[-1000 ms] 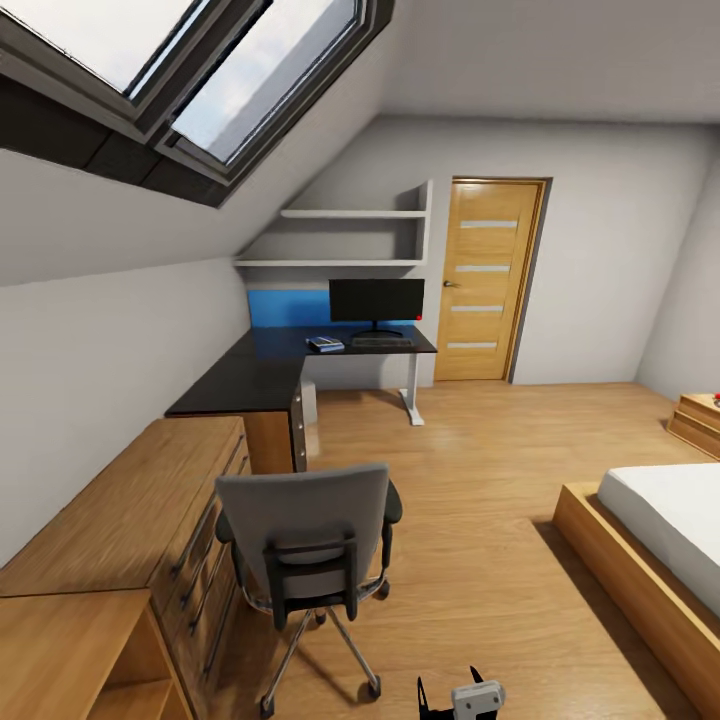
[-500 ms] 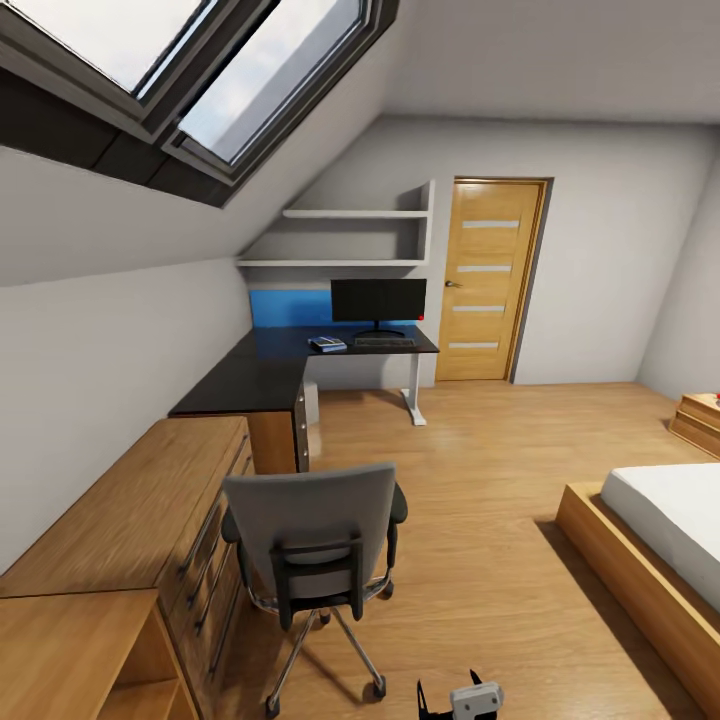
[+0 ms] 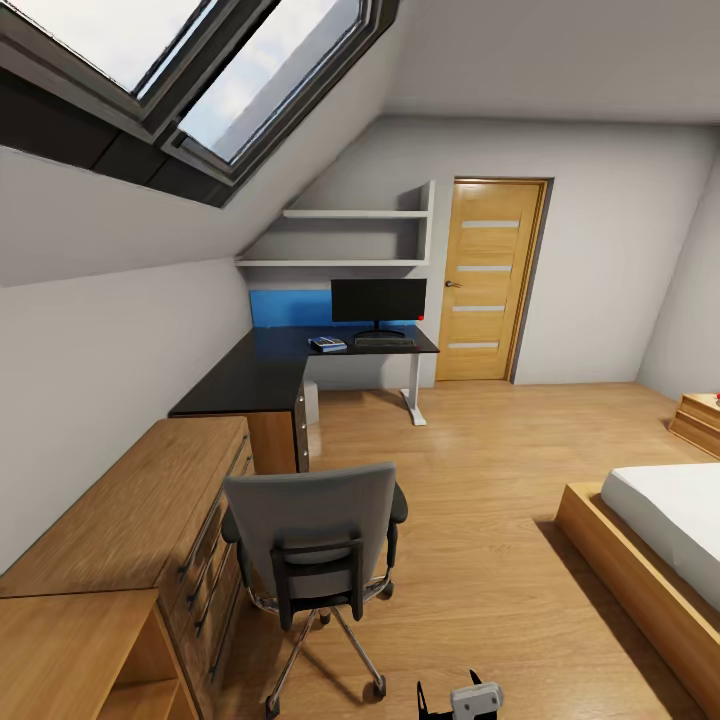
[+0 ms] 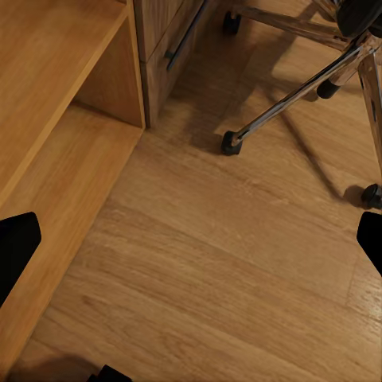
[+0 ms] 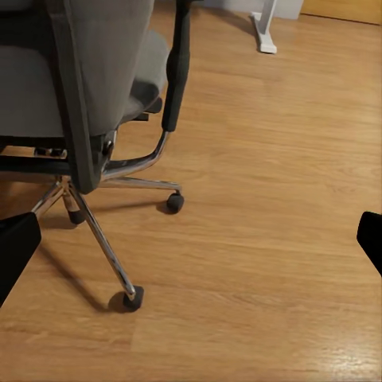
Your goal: In the bedroom, organize the workspace by keeping the computer under the desk, ensuring the monitor is on the desk, placing the keyboard on the desk next to the monitor, placing the mouse on the desk next to the keyboard, moving the folder from the swivel chair onto the desk next to the mouse, stacking the notebook on top of the folder with the pen on top of the notebook, and positioning the swivel chair next to the desk.
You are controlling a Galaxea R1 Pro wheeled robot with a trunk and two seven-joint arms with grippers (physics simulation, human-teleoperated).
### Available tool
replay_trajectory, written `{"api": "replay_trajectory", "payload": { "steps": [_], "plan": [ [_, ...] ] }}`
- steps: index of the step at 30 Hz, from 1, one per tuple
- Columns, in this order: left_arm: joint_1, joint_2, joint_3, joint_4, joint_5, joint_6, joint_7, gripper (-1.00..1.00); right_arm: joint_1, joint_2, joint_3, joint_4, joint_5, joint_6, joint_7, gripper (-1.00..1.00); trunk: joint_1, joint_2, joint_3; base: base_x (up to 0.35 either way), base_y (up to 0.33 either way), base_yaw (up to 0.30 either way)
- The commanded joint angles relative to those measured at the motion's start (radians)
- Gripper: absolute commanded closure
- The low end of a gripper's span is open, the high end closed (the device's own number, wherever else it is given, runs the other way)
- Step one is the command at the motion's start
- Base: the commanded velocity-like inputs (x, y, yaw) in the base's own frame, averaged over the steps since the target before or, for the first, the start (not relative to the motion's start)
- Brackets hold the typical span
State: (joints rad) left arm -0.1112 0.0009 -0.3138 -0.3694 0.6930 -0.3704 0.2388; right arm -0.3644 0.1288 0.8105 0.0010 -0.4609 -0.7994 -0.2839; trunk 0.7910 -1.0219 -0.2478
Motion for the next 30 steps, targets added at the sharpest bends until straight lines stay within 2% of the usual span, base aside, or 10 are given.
{"api": "replay_trajectory", "payload": {
  "steps": [1, 20, 30],
  "plan": [
    [-0.001, 0.001, -0.008, 0.0, 0.004, -0.004, 0.008, -1.0, -0.001, 0.0, 0.009, 0.001, -0.004, -0.001, -0.006, -1.0, 0.0, -0.001, -0.001, 0.0, 0.0, 0.0],
    [-0.001, 0.001, -0.008, 0.0, 0.004, -0.004, 0.008, -1.0, -0.001, 0.0, 0.009, 0.001, -0.005, -0.004, -0.007, -1.0, 0.0, -0.001, -0.001, 0.0, 0.0, 0.0],
    [-0.001, 0.001, -0.008, 0.0, 0.005, -0.004, 0.008, -1.0, -0.001, -0.001, 0.01, 0.001, -0.004, -0.006, -0.006, -1.0, 0.038, -0.071, -0.033, 0.0, 0.0, 0.0]
  ]
}}
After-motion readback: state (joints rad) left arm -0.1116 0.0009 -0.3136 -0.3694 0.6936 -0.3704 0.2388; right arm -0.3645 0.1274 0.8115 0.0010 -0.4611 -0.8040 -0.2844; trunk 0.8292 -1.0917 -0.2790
